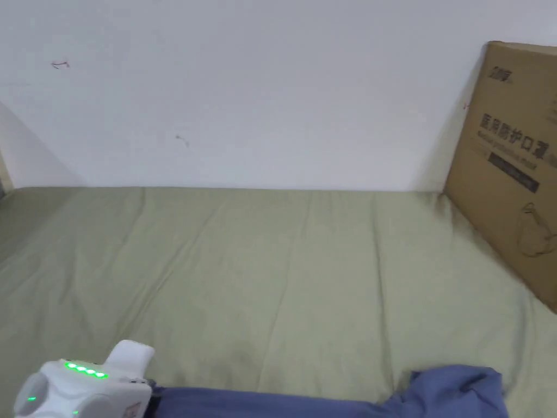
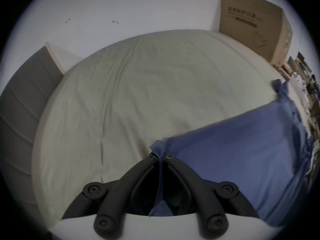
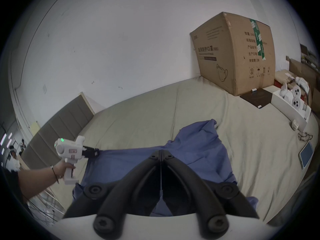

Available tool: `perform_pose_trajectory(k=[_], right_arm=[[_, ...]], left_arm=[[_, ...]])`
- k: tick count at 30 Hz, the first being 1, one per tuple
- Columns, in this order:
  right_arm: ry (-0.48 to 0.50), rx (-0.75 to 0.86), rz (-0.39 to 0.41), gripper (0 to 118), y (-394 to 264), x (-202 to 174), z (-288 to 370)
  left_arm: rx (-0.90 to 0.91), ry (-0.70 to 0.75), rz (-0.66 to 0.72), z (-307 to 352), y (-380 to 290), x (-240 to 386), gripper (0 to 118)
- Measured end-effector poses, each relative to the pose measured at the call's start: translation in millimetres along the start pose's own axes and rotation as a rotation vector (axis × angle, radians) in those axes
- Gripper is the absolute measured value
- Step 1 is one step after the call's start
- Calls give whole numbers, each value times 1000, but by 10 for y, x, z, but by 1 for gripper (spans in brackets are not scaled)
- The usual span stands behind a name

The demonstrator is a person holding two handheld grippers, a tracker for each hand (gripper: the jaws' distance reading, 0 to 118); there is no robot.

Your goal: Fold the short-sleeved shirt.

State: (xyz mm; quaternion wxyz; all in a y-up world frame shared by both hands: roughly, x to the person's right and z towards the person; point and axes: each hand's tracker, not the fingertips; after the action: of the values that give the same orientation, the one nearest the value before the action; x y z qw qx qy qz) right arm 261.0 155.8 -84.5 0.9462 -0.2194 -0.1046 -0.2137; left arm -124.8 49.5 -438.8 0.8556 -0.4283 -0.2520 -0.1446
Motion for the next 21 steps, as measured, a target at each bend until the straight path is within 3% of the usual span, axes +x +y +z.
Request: perform_pose_trajectory(k=[3, 6, 7, 8, 9, 10, 14, 16, 19, 21], right_arm=[[-54, -52, -57, 0, 426, 339, -281], [-120, -239, -5, 3, 780, 712, -863], [-142, -305, -6, 18, 852, 821, -1059], [-127, -384, -12, 66, 895, 919, -1268], [-100, -455, -55, 104, 914, 1028, -1483], [-113, -544, -82, 117, 907, 1105, -1681], [-246, -657, -146, 118, 708, 1438, -2247], [-303, -682, -86, 118, 603, 1527, -2443], [-308, -693, 10, 114, 592, 1404, -2629], [-262, -727, 60, 101, 595, 1271, -2712]], left_arm=[[96, 44, 45, 319, 17, -48, 1], [171, 7, 135, 615, -7, -206, 2], [179, 5, 151, 685, -28, -236, 1], [179, 8, 152, 746, -53, -265, 1], [178, 8, 152, 801, -85, -293, 1], [179, 6, 148, 830, -94, -274, 2], [168, 8, 117, 824, -207, -317, 2], [151, 5, 116, 790, -243, -364, 1], [114, 20, 79, 740, -230, -324, 1], [100, 26, 59, 699, -246, -330, 2]])
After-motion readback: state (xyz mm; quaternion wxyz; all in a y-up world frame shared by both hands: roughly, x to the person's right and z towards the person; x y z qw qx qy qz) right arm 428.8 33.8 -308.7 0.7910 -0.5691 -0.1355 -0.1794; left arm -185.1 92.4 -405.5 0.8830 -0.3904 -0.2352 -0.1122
